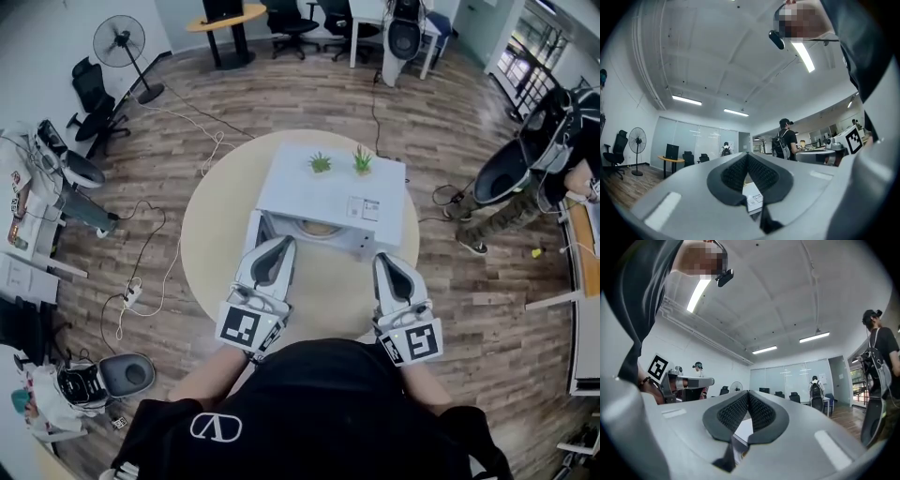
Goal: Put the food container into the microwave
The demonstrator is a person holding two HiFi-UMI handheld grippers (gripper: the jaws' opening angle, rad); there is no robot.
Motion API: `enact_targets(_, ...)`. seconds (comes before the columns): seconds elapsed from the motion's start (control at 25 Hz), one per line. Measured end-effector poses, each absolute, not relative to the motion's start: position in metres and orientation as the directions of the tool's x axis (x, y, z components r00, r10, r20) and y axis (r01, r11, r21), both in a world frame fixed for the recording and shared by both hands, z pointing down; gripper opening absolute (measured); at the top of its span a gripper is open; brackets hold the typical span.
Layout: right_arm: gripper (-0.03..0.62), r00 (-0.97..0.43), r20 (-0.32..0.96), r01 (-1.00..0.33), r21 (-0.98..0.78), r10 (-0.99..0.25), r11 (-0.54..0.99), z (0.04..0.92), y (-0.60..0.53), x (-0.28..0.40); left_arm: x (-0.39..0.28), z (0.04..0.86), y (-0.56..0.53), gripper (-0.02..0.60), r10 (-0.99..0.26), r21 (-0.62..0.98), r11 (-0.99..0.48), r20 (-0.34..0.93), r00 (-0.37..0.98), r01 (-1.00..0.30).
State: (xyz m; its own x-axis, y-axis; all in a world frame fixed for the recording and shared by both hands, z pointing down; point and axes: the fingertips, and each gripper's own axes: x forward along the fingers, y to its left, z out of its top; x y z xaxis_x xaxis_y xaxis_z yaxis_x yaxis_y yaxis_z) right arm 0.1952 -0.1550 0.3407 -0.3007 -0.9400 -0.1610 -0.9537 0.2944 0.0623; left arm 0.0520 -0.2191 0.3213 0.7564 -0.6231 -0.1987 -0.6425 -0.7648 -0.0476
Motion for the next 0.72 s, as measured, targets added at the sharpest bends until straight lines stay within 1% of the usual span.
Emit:
enact_targets(0.24,0.009,-0.202,-0.211,-0.979,0.052,-0.956,0.196,0.327,-0.154,0.222,0.040,0.314,-0.225,0.000,-0.651,-0.043,-0.738,-0.213,0.728,-0.673)
enact_targets(0.44,0.009,-0.135,-0.194,-0.990,0.069,-0.972,0.124,0.332,-0.152,0.242,0.026,0.314,-0.234,0.000,-0.680,-0.026,-0.713,-0.218,0.700,-0.701)
enact_targets(0.72,0.009,-0.044,-0.149,-0.996,0.086,-0.988,0.031,0.343,-0.144,0.288,0.005,0.319,-0.244,0.000,-0.717,-0.017,-0.678,-0.206,0.666,-0.735)
